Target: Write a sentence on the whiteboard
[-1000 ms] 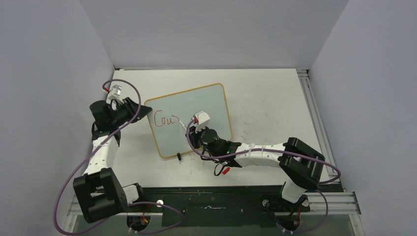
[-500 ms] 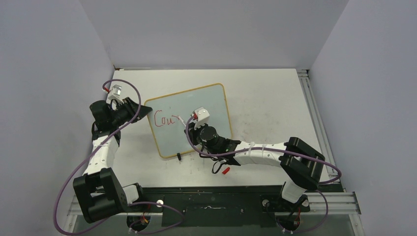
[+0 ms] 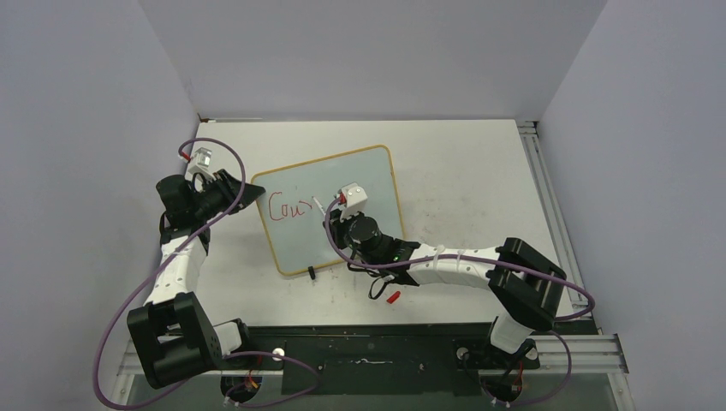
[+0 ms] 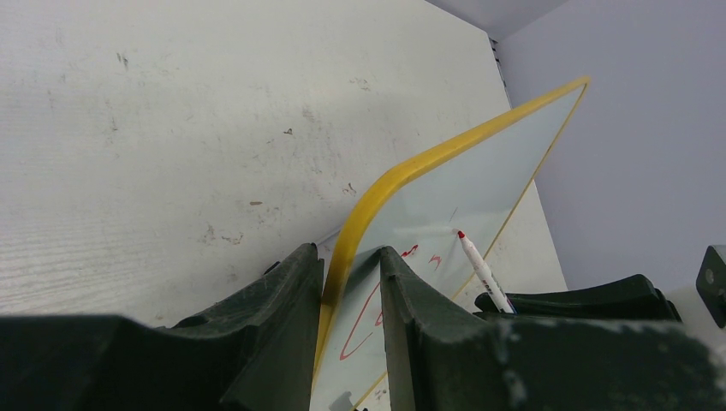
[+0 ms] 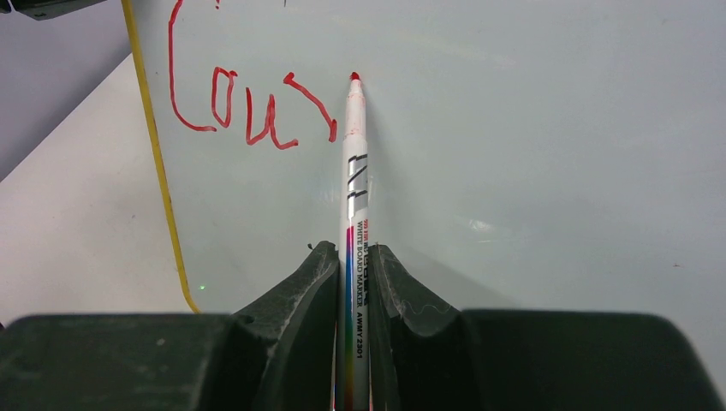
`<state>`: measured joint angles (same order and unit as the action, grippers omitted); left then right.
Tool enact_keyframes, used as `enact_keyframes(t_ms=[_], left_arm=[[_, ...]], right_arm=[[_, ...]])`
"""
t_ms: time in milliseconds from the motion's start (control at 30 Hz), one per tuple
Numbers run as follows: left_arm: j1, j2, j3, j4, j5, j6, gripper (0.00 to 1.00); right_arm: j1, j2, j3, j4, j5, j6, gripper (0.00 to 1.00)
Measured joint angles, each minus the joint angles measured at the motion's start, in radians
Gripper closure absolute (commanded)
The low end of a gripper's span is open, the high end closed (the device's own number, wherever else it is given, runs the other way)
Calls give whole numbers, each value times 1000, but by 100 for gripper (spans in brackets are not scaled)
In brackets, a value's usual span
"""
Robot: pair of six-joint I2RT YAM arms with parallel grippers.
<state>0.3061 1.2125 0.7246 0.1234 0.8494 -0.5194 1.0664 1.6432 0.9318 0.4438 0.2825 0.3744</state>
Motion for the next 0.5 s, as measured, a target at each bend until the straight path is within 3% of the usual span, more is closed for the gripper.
enact_keyframes(t_ms=[500], left_arm=[[2, 0, 0, 0, 0, 0, 71]], right_arm=[[1, 7, 10, -8, -27, 0, 95]])
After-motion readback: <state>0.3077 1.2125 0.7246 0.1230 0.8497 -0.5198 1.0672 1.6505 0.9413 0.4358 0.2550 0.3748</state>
